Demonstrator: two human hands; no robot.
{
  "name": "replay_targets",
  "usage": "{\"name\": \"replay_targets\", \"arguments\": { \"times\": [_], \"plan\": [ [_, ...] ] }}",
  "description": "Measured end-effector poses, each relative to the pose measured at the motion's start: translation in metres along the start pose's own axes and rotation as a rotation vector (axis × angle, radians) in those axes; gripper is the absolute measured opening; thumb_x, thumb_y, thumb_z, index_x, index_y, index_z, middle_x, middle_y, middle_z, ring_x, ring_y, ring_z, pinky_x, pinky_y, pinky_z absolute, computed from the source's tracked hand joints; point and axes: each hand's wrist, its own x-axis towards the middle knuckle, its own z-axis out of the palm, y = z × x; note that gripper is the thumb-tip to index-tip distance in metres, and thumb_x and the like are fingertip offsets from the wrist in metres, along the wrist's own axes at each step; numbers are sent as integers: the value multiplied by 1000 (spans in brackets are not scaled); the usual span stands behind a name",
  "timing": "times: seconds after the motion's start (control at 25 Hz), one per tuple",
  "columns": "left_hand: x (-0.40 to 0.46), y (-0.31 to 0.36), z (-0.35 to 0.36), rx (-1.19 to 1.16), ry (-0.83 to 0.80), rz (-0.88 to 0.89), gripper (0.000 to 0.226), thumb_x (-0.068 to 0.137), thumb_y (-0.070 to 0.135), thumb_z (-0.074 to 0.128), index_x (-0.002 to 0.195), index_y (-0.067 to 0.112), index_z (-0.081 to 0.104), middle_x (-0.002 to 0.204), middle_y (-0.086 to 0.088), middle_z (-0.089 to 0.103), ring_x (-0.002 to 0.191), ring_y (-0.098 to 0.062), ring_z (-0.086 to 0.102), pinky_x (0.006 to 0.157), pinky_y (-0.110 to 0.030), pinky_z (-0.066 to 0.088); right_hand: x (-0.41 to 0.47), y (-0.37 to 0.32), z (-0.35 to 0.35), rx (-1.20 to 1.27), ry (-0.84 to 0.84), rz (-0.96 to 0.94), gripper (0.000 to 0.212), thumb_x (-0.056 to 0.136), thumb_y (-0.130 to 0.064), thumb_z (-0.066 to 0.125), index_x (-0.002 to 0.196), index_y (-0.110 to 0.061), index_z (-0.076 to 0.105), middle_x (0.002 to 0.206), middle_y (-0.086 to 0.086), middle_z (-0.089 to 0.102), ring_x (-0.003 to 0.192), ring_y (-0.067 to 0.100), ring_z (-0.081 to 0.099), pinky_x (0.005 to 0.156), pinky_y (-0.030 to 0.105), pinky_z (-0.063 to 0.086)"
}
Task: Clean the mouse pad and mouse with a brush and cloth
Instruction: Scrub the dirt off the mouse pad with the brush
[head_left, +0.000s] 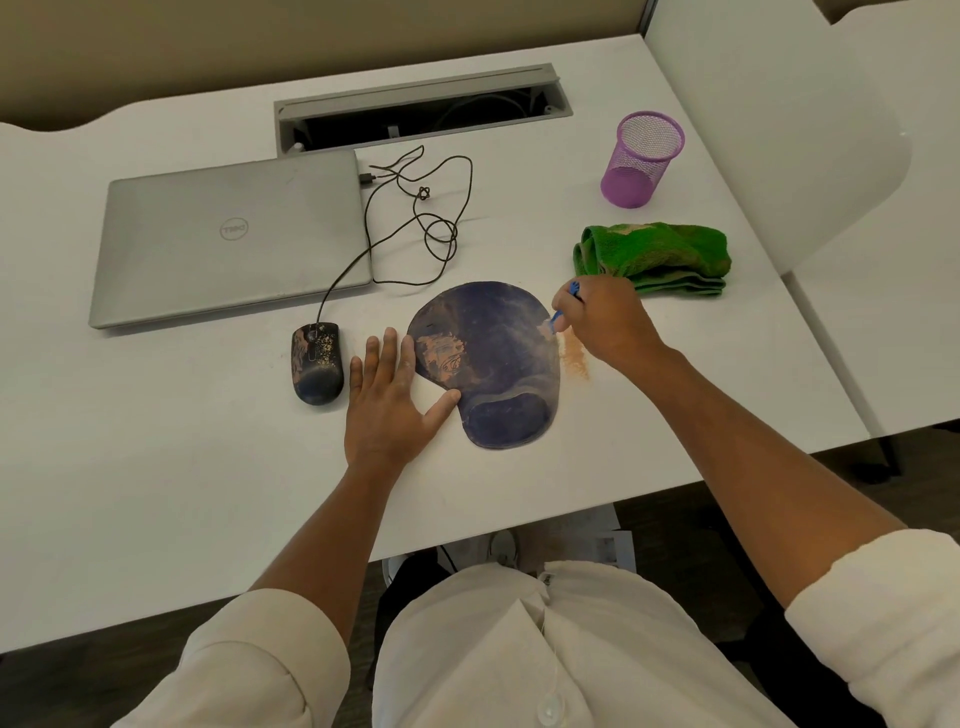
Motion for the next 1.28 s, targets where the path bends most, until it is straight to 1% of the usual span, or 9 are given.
{"name": "replay_targets", "arguments": {
  "times": [0.12,0.24,0.32,0.44,0.64,0.84,0.96,1.08,1.28],
  "plan": [
    [0,0,1,6,-2,2,98,90,80,35,164,20,10,172,-4,2,158,-22,-6,128,-41,-5,2,1,-1,-9,-85,-64,28,96,-16,50,87,2,70,78,13,72,57,13,47,57,33,38],
    [0,0,0,-4,3,3,99,90,80,36,164,20,11,172,-4,2,158,-22,-6,128,-41,-5,8,-4,-2,-40,-114,-159,27,98,-18,51,91,-1,70,81,12,70,67,20,56,64,37,42],
    [0,0,0,-2,8,6,98,91,79,38,164,19,11,172,-4,3,158,-22,-6,128,-41,-5,18,-7,-3,-165,-177,-143,28,97,-18,49,91,0,69,87,16,72,72,30,59,68,43,48],
    [0,-1,1,-1,12,11,99,90,80,35,164,19,11,172,-4,3,158,-22,-6,128,-43,-3,30,-9,-8,-361,-243,-82,28,92,-16,45,87,1,67,83,16,72,67,30,56,64,43,47],
    [1,-3,5,5,28,15,100,88,82,32,164,19,13,172,-4,4,158,-22,-5,128,-45,1,40,-29,-4,-133,-103,-127,24,95,-15,43,91,-3,63,78,12,72,73,29,61,69,43,50],
    [1,-5,8,16,41,18,101,88,84,29,164,19,12,172,-4,4,158,-23,-5,129,-46,3,45,-20,-2,-340,-250,-53,17,84,-8,45,80,2,58,79,18,68,66,28,49,58,37,38],
    [2,-5,8,7,31,20,101,88,84,28,164,19,11,172,-4,3,158,-23,-6,128,-46,3,54,-25,-8,-215,-231,-71,22,87,-13,45,83,1,61,83,16,73,63,21,50,58,34,39],
    [2,-5,7,-7,32,21,102,88,83,29,164,18,12,172,-5,4,158,-23,-6,128,-47,4,56,-42,-4,-145,-223,-156,21,94,-19,47,87,-12,65,85,3,73,76,22,62,69,36,50],
    [2,-4,7,-11,31,14,101,88,83,31,164,18,12,172,-4,3,158,-22,-7,128,-45,2,64,-40,-1,-455,-351,-69,24,86,-18,47,87,-4,67,81,10,74,79,29,66,72,39,54]
  ]
}}
